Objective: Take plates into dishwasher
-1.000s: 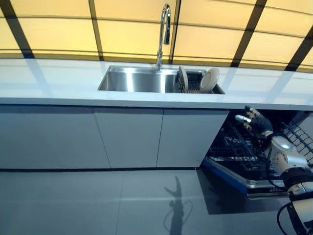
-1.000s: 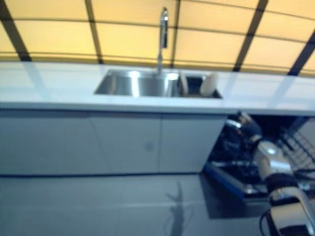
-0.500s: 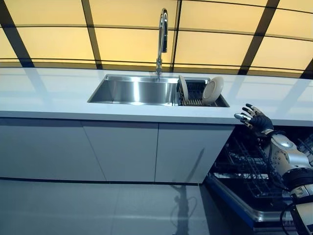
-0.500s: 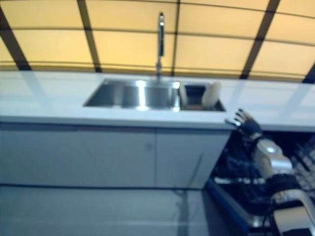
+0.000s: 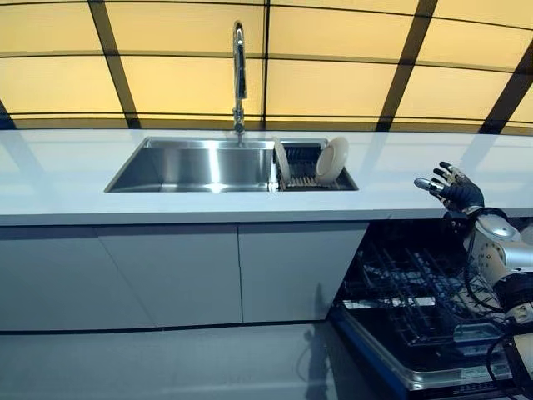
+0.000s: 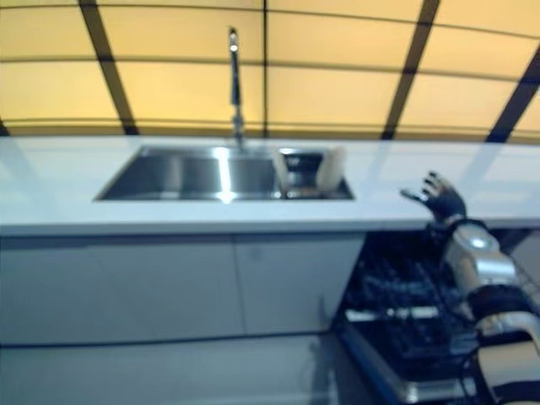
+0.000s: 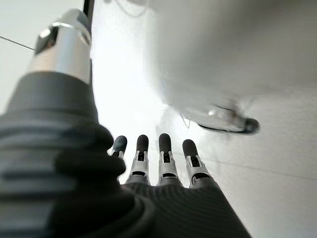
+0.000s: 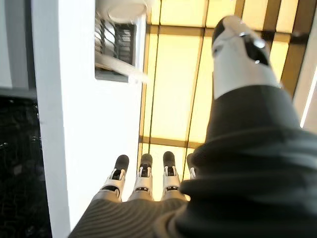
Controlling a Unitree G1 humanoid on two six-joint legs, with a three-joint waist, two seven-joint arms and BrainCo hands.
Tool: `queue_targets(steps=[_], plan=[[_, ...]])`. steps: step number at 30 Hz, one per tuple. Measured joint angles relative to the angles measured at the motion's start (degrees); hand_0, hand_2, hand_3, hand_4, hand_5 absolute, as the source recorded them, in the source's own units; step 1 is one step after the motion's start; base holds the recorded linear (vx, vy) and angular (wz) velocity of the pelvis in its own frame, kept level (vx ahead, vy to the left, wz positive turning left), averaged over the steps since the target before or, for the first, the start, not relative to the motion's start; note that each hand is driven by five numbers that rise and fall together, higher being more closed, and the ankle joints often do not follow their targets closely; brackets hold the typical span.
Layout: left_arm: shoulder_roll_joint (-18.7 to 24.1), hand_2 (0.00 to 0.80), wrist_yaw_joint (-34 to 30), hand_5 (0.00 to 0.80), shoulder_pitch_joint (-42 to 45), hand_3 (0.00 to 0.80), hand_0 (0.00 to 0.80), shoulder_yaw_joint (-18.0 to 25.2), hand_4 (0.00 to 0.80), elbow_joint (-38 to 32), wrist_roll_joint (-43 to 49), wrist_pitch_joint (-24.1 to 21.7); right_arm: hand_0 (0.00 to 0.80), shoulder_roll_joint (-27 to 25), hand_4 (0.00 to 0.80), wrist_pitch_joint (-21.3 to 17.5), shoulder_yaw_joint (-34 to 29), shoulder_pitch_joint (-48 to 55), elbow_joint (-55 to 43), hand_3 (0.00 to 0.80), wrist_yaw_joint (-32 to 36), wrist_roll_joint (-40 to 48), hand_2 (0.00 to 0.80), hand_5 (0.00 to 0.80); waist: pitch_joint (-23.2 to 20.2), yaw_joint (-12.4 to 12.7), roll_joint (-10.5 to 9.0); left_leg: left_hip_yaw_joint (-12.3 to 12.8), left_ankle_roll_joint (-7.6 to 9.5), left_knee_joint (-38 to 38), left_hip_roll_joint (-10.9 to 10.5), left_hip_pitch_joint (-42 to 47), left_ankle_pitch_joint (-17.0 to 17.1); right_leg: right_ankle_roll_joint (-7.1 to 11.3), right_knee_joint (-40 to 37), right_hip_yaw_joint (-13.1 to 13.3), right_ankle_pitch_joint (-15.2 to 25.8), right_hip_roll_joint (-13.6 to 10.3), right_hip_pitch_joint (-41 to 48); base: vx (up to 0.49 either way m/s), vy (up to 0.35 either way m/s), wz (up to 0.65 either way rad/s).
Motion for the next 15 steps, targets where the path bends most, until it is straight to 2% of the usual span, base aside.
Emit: queue_targets(steps=[1, 2, 3, 4, 5, 6, 8, 9, 10, 11, 15], plan=[[-1.4, 0.0, -0.3, 0.0, 0.8, 0.0, 0.0, -0.1, 0.0, -0.1, 0.0, 0.0, 0.0, -0.5, 0.0, 0.3, 1.5, -2.2, 1.4, 0.0, -0.4, -0.9, 0.0, 0.0, 0.9, 2.1, 5.65, 0.7, -0.27, -9.9, 4.5, -0.9, 0.4, -3.19, 13.2, -0.8, -2.8, 4.6, -3.4, 0.185, 0.168, -0.72], [-0.4, 0.0, -0.5, 0.0, 1.1, 0.0, 0.0, -0.4, 0.0, -0.9, 0.2, 0.2, 0.0, -0.8, 0.0, 0.1, 1.8, -2.7, 1.4, 0.0, -1.2, -1.2, 0.0, 0.0, 1.3, 2.1, 4.88, 1.0, 0.15, -13.8, 3.9, -3.1, 1.2, -4.35, 19.9, 3.3, -9.7, 2.2, -3.1, 0.106, 0.147, -0.52], [-0.4, 0.0, -0.1, 0.0, 1.2, 0.0, 0.0, -0.5, 0.0, -1.6, 0.5, 0.4, 0.0, -1.0, 0.0, -0.2, 2.0, -2.4, 1.4, 0.0, -1.4, -1.3, 0.0, 0.0, 2.5, 2.2, 6.27, 0.4, 1.27, -14.5, 4.7, -3.5, 1.9, -3.95, 19.0, 1.6, -9.9, 3.4, -2.2, 0.084, 0.175, -0.21], [0.0, 0.0, -0.2, 0.0, 1.7, 0.0, 0.0, -1.1, 0.0, -1.9, 0.5, 1.2, 0.0, 0.0, 0.0, 0.4, 2.7, -1.4, 1.2, 0.0, -1.2, -0.7, 0.0, 0.0, 3.1, 2.6, 4.98, -0.1, 3.39, -18.3, 2.8, -3.4, 3.4, -4.22, 17.7, 2.2, -9.2, 2.9, -0.6, 0.083, 0.128, -0.34], [-0.2, 0.0, -0.2, 0.0, 1.7, 0.0, 0.0, -1.8, 0.0, -2.1, 0.4, 1.6, 0.0, -0.1, 0.0, 0.3, 2.8, -1.5, 1.0, 0.0, -0.1, -0.4, 0.0, 0.0, 2.7, 2.8, 4.84, 1.4, 4.98, -20.5, 2.0, -3.2, 4.5, -4.55, 17.2, 2.3, -8.8, 2.4, -0.5, 0.132, 0.124, -0.5], [-0.1, 0.0, -0.2, 0.0, 1.6, 0.0, 0.0, -2.0, 0.0, -2.3, 0.4, 1.5, 0.0, -0.1, 0.0, -0.3, 2.5, -1.4, 1.7, 0.0, 0.7, -0.4, 0.0, 0.0, 2.5, 2.5, 4.69, 2.8, 5.38, -21.2, 1.5, -1.5, 4.8, -4.12, 16.2, 1.7, -8.8, 2.0, 0.3, 0.121, 0.074, -0.36], [0.0, 0.0, -0.2, 0.0, 1.5, 0.0, 0.0, -2.1, 0.0, -2.4, 0.4, 1.2, 0.0, -0.2, 0.0, -0.4, 1.6, -0.5, 2.4, 0.0, 2.1, -0.4, 0.0, 0.0, 1.8, 1.3, 5.4, 2.7, 6.3, -23.3, 0.6, 2.8, 5.5, -2.88, 14.3, -0.3, -8.4, 2.2, 2.6, 0.144, 0.043, -0.07], [-0.1, 0.0, 0.0, 0.0, 1.7, 0.0, 0.0, -2.4, 0.0, -2.4, 0.4, 1.0, 0.0, -0.7, 0.0, -0.4, 1.3, 0.0, 2.3, 0.0, 2.7, -0.4, 0.0, 0.0, 1.1, 0.3, 6.56, 2.2, 9.41, -26.5, 0.8, 5.8, 5.8, -2.44, 14.2, -0.9, -8.8, 3.3, 2.9, 0.14, 0.033, 0.16], [0.4, 0.0, 0.1, 0.0, 1.2, 0.0, 0.0, -2.7, 0.0, -2.4, 0.4, 0.8, 0.0, -0.7, 0.0, -0.5, 1.1, 0.7, 2.3, 0.0, 3.1, -0.4, 0.0, 0.0, 1.0, -0.7, 5.39, 2.1, 9.5, -28.8, 0.1, 7.1, 7.7, -1.89, 14.9, -1.0, -9.5, 2.6, 2.6, 0.104, 0.036, 0.15], [0.6, 0.0, 0.0, 0.0, 0.2, 0.0, 0.0, -2.7, 0.0, -2.6, 0.4, 0.2, 0.0, -0.7, 0.0, -0.5, 0.5, 0.7, 2.1, 0.0, 3.3, -0.4, 0.0, 0.0, 0.6, -0.7, 4.52, 2.3, 9.88, -30.4, -0.6, 7.3, 8.3, -1.52, 15.3, -0.6, -10.2, 2.0, 1.8, 0.095, 0.043, 0.1], [1.2, 0.0, -0.1, 0.0, -1.9, 0.0, 0.0, -2.7, 0.0, -2.8, 0.4, -0.1, 0.0, -0.1, 0.0, -0.6, -0.9, 0.7, 1.7, 0.0, 3.7, -0.5, 0.0, 0.0, 0.4, -0.4, 4.24, 1.9, 10.21, -32.1, -1.5, 7.9, 8.5, -0.78, 14.0, -0.9, -10.4, 1.2, 2.1, 0.074, 0.044, 0.06]])
